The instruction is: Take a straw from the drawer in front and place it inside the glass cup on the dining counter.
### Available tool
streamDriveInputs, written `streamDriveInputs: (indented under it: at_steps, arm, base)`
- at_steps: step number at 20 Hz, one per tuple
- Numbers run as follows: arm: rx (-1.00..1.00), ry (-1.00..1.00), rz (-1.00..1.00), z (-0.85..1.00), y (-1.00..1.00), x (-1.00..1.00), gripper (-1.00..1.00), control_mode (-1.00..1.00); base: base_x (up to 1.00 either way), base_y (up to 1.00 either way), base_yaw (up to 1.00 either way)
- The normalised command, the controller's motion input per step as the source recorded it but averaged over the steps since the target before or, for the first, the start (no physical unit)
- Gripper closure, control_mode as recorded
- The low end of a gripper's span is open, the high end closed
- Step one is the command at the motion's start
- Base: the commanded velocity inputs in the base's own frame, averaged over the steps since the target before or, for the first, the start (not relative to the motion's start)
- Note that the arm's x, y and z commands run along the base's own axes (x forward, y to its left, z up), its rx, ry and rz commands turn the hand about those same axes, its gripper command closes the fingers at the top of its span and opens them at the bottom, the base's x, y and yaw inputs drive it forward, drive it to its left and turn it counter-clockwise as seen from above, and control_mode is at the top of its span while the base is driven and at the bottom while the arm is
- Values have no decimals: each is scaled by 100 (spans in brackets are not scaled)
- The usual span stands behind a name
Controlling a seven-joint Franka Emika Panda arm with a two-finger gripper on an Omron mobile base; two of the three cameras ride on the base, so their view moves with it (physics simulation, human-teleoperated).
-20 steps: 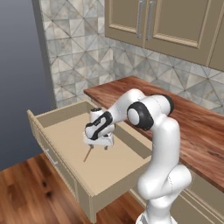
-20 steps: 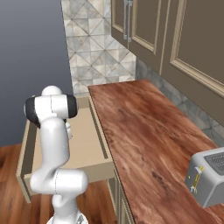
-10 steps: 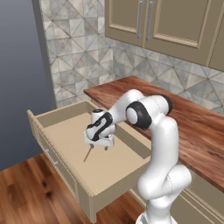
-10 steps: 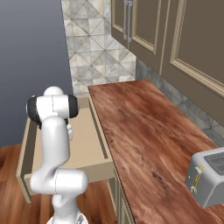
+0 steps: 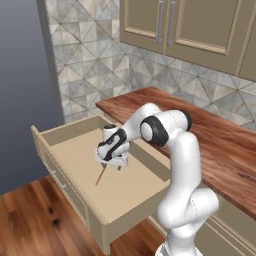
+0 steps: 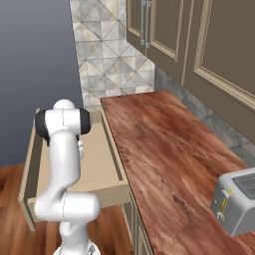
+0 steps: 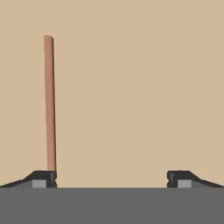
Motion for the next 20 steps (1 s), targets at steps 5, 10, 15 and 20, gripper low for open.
streamDriveInputs:
  at_steps: [5,10,15,20]
  arm:
    - [0,-1,0,-21,6,7,-100,-100]
    - [0,-2,0,-10,3,16,-100,-100]
    - [0,-1,0,-26,11,20,-100,-100]
    - [0,-4,0,-13,7,20,-100,-100]
  base:
    - [0,0,0]
    - [0,0,0]
    - [0,0,0]
    - [0,0,0]
